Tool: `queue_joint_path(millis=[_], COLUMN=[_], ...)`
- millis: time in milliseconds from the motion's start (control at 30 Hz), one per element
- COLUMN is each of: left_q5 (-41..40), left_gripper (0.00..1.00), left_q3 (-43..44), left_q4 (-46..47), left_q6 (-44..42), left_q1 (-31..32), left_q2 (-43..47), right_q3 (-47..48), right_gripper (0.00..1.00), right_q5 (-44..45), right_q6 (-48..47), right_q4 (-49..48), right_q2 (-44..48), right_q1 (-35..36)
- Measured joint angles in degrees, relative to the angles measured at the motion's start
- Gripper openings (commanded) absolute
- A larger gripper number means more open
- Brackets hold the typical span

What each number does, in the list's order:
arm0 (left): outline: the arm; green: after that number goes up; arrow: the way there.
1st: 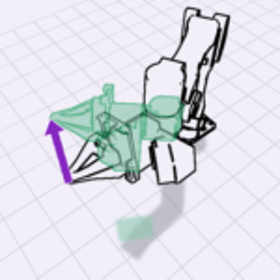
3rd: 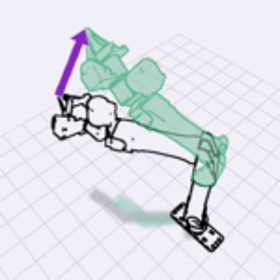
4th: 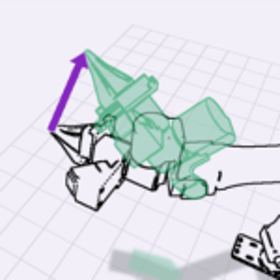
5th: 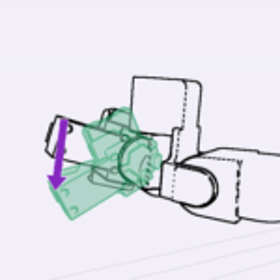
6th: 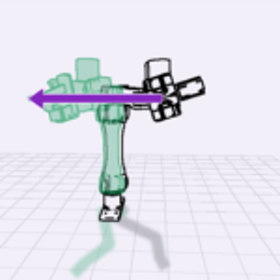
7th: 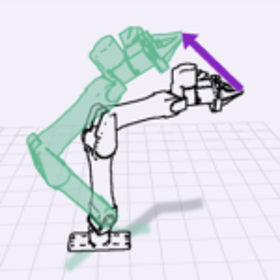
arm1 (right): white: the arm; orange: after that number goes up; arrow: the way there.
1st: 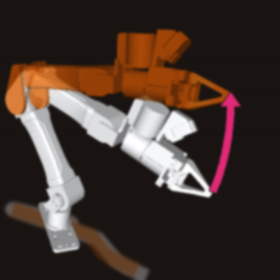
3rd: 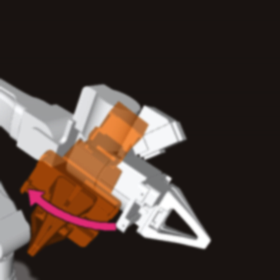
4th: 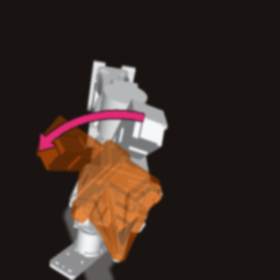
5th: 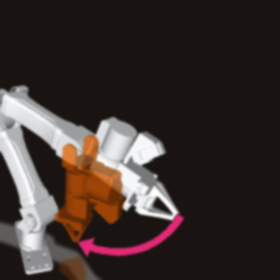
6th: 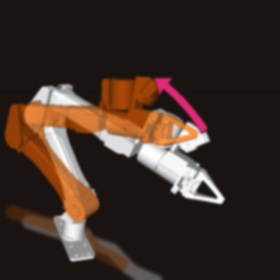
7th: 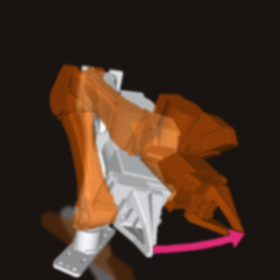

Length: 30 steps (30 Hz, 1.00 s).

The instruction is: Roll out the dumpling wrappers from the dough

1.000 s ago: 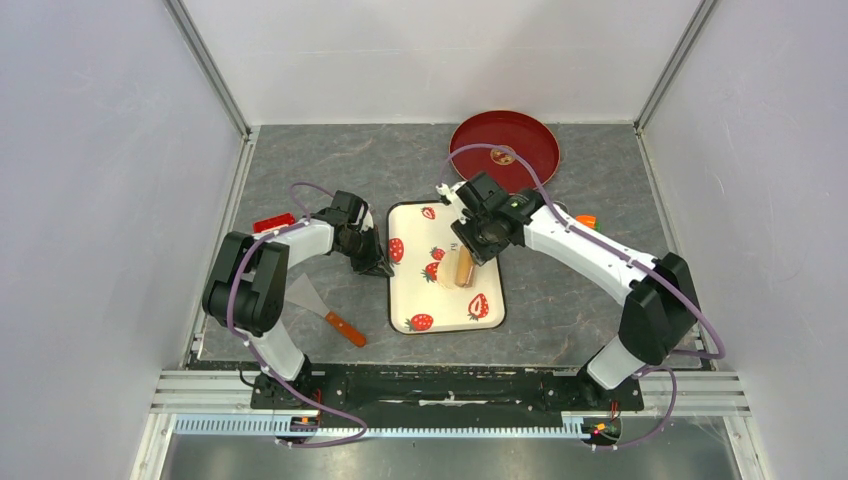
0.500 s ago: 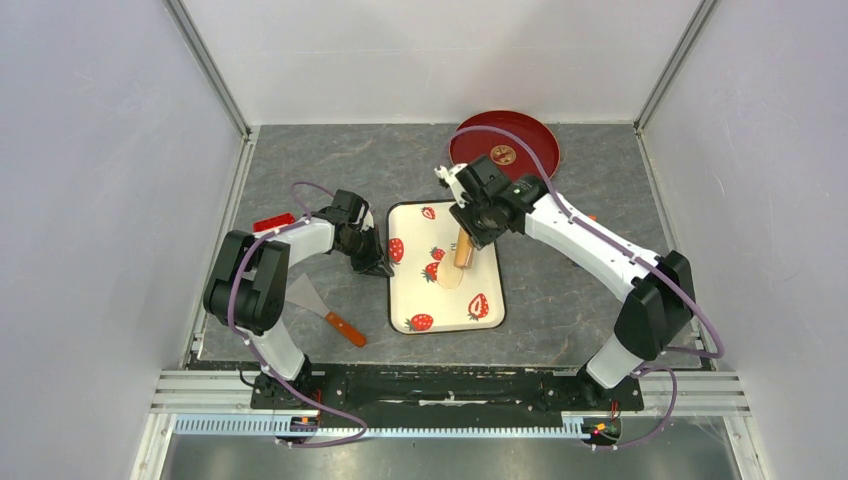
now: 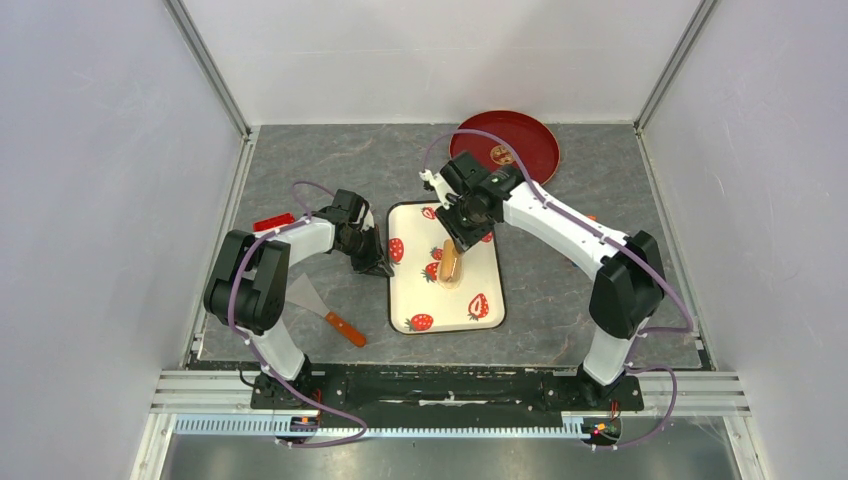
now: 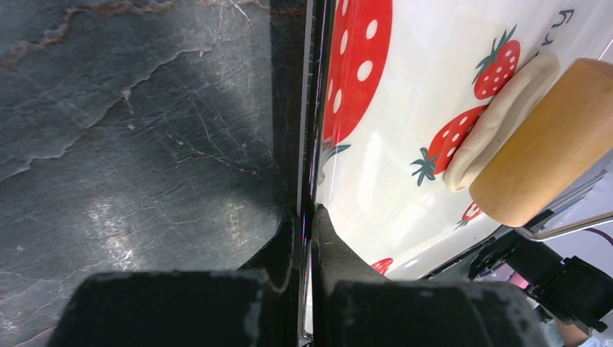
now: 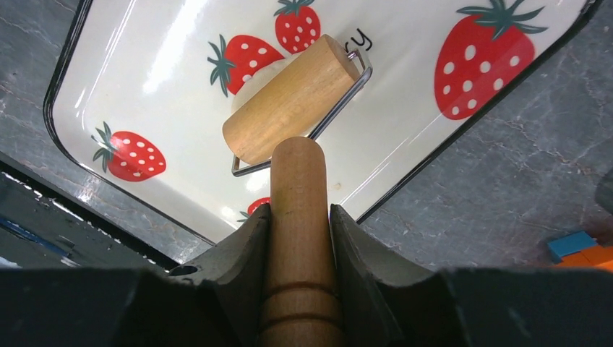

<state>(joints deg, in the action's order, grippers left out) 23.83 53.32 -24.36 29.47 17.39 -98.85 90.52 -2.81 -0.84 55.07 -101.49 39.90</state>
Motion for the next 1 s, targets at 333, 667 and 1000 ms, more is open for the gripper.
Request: queue_joint_path(millis=[333,667,1000], left_q5=[0.0,-0.15,-0.22], left_gripper=[0.02,0.02,0.02], left_q3=[0.0,0.2,0.2], left_q4=[0.0,-0.28,-0.28], left_q6=[-0.04,-0.09,-0.09], left_q1=[0.0,0.07,0.11], left_q2=[-0.04,-0.15,-0.17], right_q3=[-2.75,-2.84,0.76], right_gripper=[0.0,0.0,0.0], right_q5=[-1.92,-1.16,-2.45], right_q6=[0.42,1.38,2.56], right_q4=[-0.46,-0.17,3.91], right_q2=[-0.66,-1.03,-4.02], right_q1=[-0.04,-0.39,-1.7])
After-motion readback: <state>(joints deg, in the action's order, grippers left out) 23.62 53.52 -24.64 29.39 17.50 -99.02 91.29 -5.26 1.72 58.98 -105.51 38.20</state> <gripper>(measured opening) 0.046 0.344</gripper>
